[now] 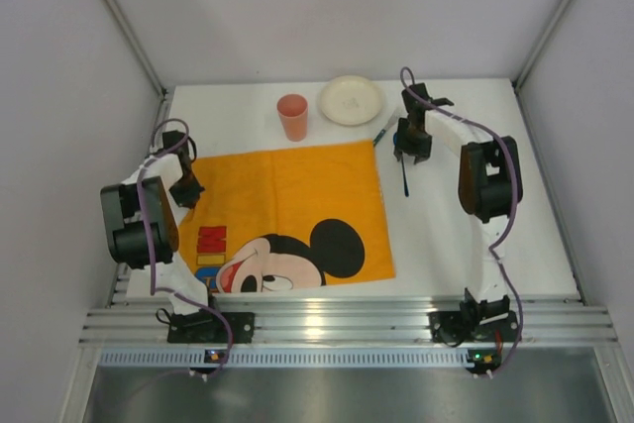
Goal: Set the dinner table for one person
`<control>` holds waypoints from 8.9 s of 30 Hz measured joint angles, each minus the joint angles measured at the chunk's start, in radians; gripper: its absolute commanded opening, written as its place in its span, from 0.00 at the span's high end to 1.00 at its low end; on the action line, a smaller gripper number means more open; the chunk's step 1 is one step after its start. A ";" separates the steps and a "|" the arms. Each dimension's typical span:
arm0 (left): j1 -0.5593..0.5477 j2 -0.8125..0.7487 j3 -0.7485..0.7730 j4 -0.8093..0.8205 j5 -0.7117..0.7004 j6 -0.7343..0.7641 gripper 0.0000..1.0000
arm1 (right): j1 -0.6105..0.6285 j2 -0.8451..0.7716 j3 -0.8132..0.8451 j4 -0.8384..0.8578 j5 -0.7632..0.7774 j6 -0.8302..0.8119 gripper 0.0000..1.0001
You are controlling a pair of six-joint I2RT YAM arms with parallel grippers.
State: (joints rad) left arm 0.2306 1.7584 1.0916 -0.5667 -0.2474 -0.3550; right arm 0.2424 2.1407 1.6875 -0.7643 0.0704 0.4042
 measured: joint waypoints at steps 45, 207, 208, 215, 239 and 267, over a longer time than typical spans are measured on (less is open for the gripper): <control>-0.043 -0.090 0.081 -0.151 0.019 -0.074 0.36 | 0.366 -0.311 -0.025 -0.137 0.120 0.088 1.00; -0.333 -0.292 -0.114 -0.113 0.275 -0.116 0.44 | 0.102 0.488 0.805 -0.176 0.122 0.211 0.74; -0.329 -0.292 -0.116 -0.113 0.280 -0.113 0.44 | 0.103 0.496 0.819 -0.179 0.127 0.214 0.80; -0.302 -0.259 -0.116 -0.108 0.314 -0.094 0.44 | 0.088 0.507 0.833 -0.179 0.130 0.225 1.00; -0.358 -0.135 0.319 -0.139 0.311 -0.138 0.08 | -0.112 0.211 0.582 0.083 0.144 0.149 1.00; -1.141 0.255 0.955 -0.112 0.113 0.134 0.15 | 0.096 -0.396 -0.036 -0.101 -0.058 0.255 1.00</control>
State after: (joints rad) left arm -0.9104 2.0132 2.0464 -0.6785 -0.1341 -0.2207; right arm 0.3386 1.7447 1.6512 -0.8654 0.0124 0.6594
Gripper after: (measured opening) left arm 0.869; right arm 0.070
